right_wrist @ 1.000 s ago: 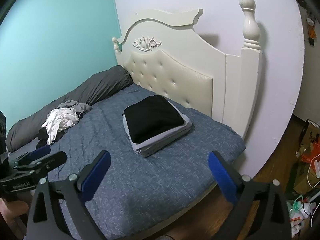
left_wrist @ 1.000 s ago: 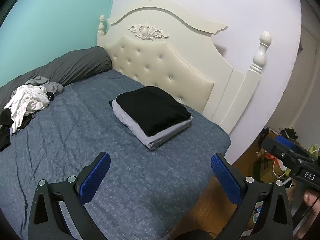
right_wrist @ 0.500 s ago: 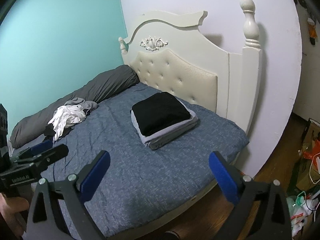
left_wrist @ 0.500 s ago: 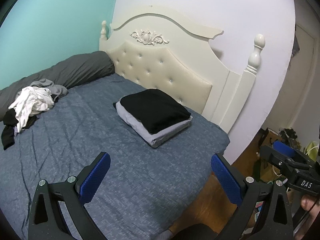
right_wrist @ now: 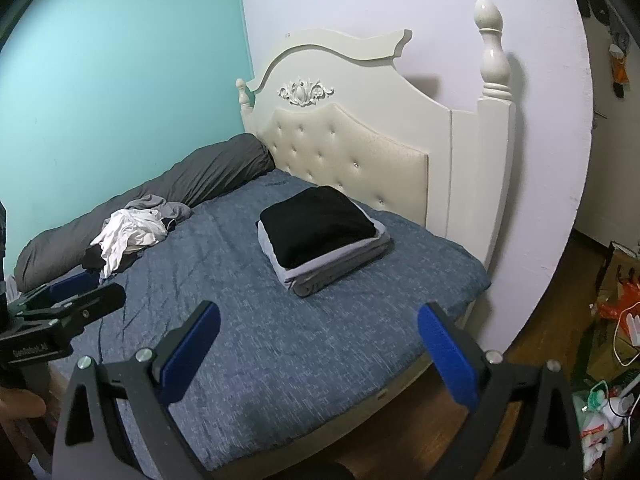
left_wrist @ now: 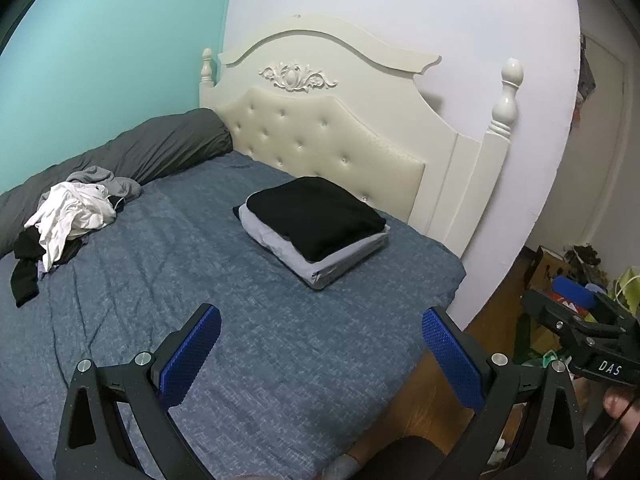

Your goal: Fold clothes

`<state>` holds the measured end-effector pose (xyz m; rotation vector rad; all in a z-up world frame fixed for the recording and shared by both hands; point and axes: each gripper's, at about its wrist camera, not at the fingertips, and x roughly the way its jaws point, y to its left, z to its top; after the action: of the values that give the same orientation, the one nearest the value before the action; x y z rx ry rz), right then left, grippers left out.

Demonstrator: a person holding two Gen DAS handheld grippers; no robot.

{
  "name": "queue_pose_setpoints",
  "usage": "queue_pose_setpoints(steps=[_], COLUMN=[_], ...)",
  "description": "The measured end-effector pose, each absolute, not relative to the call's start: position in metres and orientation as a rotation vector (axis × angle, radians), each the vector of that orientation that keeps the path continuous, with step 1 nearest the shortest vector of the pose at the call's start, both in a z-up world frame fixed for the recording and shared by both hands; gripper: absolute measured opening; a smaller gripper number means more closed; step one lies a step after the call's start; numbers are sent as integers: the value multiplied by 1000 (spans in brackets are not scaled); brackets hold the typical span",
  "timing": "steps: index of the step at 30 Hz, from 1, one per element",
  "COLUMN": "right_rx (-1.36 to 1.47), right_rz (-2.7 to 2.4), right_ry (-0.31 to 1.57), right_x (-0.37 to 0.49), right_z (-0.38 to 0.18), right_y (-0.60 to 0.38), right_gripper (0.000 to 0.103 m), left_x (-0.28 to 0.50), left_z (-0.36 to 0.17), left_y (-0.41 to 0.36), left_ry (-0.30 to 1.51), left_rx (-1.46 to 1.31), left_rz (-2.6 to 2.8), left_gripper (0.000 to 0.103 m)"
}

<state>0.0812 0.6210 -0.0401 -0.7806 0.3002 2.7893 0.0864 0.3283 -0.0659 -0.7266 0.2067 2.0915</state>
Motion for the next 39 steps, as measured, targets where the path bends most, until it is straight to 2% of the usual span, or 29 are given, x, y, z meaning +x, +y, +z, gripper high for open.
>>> queue_pose_setpoints(steps=[39], right_rx=[-771], right_rz=[2806], right_ry=[287], right_x=[98], right_z=[-46], right_y=[606], right_gripper=[100], left_x=[112], left_z=[-78], left_y=[304], left_ry=[198], left_rx=[-698], left_rz=[2074], left_gripper=[102])
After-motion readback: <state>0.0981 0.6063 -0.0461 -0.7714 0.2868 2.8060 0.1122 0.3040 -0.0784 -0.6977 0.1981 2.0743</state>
